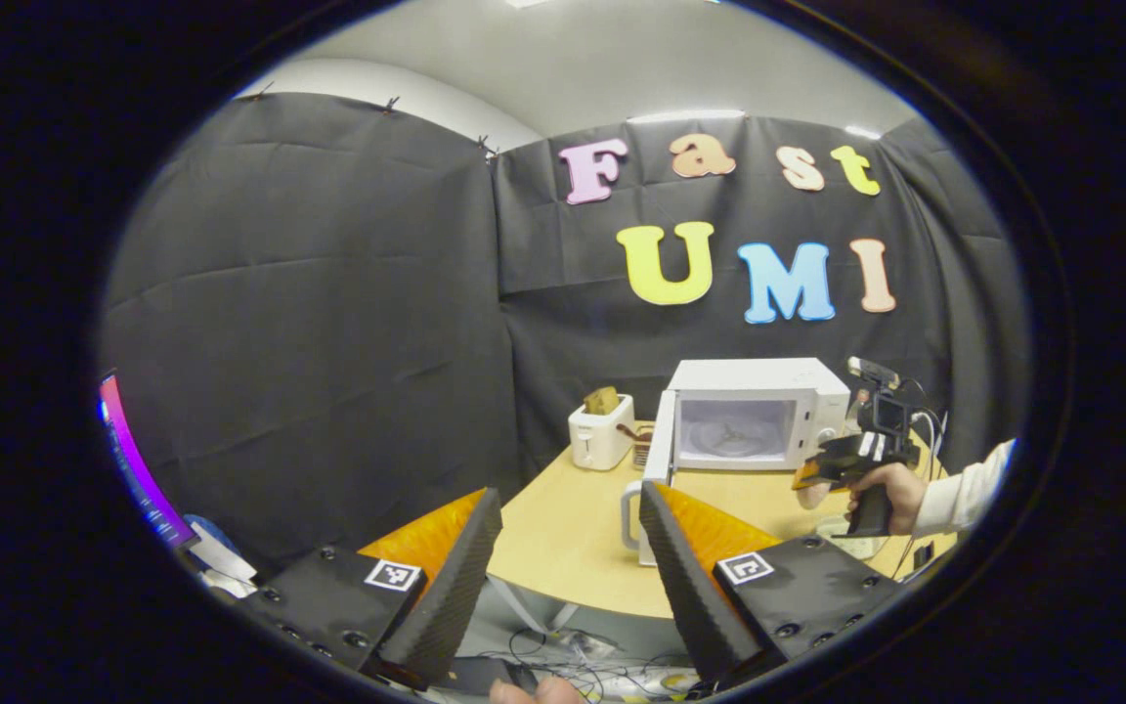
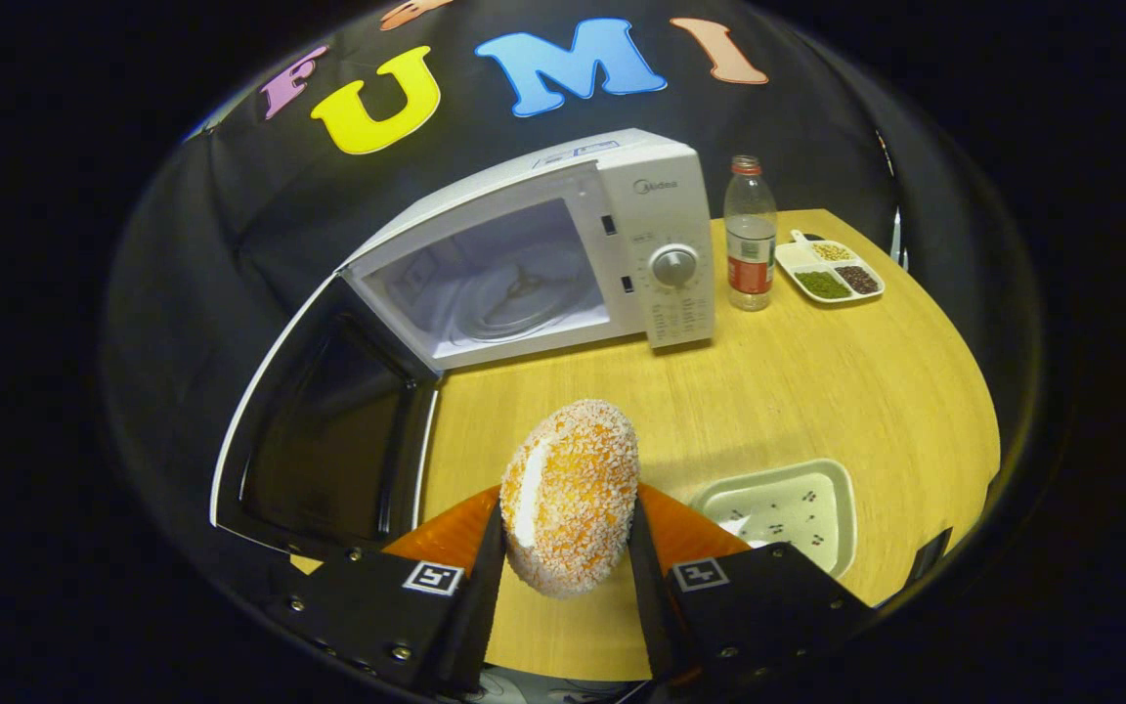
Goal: Open the microwave oven with the left hand, put the food in, and close the microwave oven.
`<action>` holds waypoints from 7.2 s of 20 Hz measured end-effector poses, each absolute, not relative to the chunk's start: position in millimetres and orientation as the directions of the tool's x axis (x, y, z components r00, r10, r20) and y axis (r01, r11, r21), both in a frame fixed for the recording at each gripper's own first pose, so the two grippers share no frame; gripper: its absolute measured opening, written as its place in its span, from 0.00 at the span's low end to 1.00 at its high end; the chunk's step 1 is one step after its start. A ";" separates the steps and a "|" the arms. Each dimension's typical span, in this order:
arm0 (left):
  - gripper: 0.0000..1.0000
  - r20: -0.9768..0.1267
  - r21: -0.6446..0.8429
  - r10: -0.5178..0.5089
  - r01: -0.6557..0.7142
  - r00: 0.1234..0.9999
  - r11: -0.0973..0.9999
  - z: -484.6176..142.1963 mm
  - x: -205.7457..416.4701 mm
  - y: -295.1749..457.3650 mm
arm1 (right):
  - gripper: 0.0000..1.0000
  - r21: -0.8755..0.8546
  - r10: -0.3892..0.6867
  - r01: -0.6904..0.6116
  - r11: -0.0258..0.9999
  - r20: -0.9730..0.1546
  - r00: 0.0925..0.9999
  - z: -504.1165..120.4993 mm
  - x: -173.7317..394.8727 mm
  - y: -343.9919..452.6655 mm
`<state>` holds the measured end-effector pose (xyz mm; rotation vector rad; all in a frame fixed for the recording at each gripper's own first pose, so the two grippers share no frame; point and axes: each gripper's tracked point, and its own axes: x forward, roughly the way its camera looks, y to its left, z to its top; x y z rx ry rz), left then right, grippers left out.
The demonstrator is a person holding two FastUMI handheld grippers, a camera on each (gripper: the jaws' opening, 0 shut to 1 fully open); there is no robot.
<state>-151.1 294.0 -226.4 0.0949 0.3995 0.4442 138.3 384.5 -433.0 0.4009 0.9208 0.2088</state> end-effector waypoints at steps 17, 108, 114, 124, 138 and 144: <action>0.94 -0.461 0.217 0.567 -0.533 0.682 0.818 -260.5 -106.3 300.9 | 0.63 0.640 0.397 0.050 0.767 -0.533 0.747 -459.8 310.1 497.7; 0.92 -0.550 0.098 0.308 -0.307 0.776 0.947 -453.2 58.1 388.4 | 0.98 0.222 0.253 -0.172 0.960 -0.419 0.872 -273.3 91.6 224.5; 0.94 -0.608 -0.006 0.176 -0.226 0.774 0.974 -502.2 106.9 363.8 | 0.98 0.179 0.163 -0.092 0.980 -0.438 0.884 -269.5 87.5 225.4; 0.99 -0.550 -0.054 -0.094 0.077 0.830 0.996 -509.9 211.2 194.5 | 0.98 0.151 -0.011 0.085 0.985 -0.434 0.901 -261.4 74.6 170.2; 0.94 -0.488 -0.058 -0.208 0.206 0.847 0.977 -519.5 350.1 92.3 | 0.98 0.109 -0.183 0.262 0.959 -0.469 0.864 -270.6 62.9 116.8; 0.91 -0.473 -0.092 -0.201 0.179 0.858 0.980 -519.1 366.9 91.0 | 0.98 0.102 -0.195 0.275 0.956 -0.479 0.856 -273.9 71.9 116.2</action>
